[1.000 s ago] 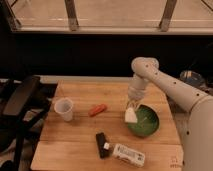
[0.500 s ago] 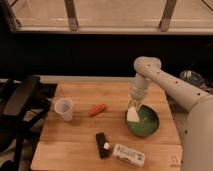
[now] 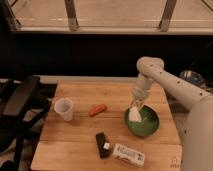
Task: Place the white sponge in the ceramic bowl
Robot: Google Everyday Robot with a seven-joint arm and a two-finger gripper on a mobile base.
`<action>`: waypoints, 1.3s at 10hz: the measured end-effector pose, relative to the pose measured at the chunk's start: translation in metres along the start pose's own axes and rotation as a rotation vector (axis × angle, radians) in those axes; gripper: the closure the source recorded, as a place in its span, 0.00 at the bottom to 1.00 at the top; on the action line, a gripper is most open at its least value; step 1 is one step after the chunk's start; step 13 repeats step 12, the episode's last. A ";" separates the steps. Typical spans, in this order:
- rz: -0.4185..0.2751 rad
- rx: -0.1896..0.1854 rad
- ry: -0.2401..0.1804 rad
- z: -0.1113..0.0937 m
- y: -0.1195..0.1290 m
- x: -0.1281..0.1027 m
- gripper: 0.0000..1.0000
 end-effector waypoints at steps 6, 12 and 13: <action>0.025 0.010 0.019 -0.004 0.012 -0.005 0.29; 0.013 -0.017 0.025 -0.001 0.011 -0.002 0.52; 0.013 -0.017 0.025 -0.001 0.011 -0.002 0.52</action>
